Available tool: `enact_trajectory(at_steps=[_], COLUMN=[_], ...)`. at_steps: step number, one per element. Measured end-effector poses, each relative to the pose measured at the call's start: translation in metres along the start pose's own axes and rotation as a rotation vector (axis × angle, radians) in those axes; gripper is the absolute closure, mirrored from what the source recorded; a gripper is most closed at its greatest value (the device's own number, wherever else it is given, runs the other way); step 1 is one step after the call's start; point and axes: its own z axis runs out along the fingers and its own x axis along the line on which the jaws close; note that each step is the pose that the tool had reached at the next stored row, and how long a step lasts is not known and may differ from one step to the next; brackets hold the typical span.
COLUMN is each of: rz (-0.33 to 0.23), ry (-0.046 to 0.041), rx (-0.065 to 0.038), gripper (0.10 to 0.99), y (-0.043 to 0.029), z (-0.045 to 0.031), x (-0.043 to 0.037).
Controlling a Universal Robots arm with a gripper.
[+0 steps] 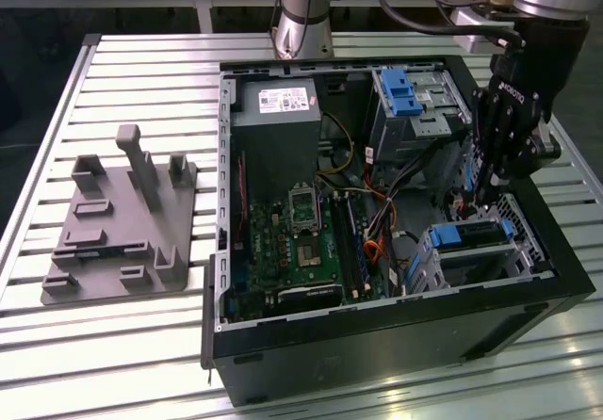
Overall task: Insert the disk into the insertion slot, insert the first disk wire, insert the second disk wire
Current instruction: 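Insert the first disk wire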
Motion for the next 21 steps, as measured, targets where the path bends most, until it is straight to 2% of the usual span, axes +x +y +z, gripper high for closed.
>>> enact_trajectory(at_steps=[6,9,13,18,21], rz=[0.0,0.0,0.0,0.0,-0.001], ry=[0.002,0.0113,0.0105,-0.0088,-0.0284], rx=[0.0,-0.001,-0.001,-0.002,-0.002], gripper=[0.91,0.91,0.91,0.91,0.91], y=[0.0001,0.0001,-0.0001,0.0004,0.0023], z=[0.0002,0.0001,-0.0004,-0.0029,-0.0019], x=[-0.0001,-0.0001,0.0017,0.0079,0.0118])
